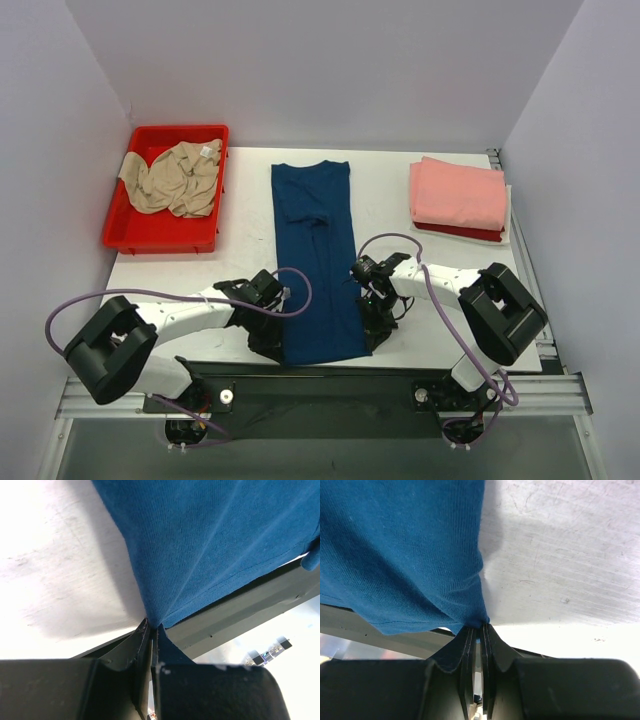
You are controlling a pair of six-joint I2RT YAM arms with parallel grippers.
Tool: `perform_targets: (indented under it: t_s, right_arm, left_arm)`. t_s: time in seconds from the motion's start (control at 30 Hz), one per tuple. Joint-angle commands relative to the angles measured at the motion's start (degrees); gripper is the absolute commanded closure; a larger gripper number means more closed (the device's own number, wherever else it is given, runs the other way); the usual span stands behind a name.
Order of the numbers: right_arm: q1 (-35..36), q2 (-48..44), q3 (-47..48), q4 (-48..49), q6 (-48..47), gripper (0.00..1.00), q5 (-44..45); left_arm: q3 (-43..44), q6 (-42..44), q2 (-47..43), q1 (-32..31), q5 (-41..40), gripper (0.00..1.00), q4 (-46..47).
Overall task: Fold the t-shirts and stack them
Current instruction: Fold the folded rectangular tshirt in 1/3 of the way
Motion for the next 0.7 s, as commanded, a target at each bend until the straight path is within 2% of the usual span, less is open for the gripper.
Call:
perform_targets:
  t_s: [0.0, 0.27, 0.4, 0.67]
  right_arm:
    - [-0.5, -0.6, -1.4, -5.1, -0.2, 0.97, 2.9]
    - [-0.3, -1.2, -1.5, -5.2, -0.3, 0.97, 2.1]
    - [-0.2, -2.5, -1.1, -5.9, -0.1, 0.97, 0.9]
    - [0.1, -6.3, 0.8, -10.9, 0.0, 0.99, -2.4]
  left_arm:
    - [-1.1, -0.1, -1.7, -0.3, -2.6, 0.95, -4.8]
    - [-1.3, 0.3, -2.8, -0.4, -1.3, 0.93, -3.4]
    - [-0.2, 0.8, -4.5, -0.3, -0.8, 0.98, -3.4]
    - [2.8, 0.3, -7.4, -0.3, -0.6, 1.0, -8.1]
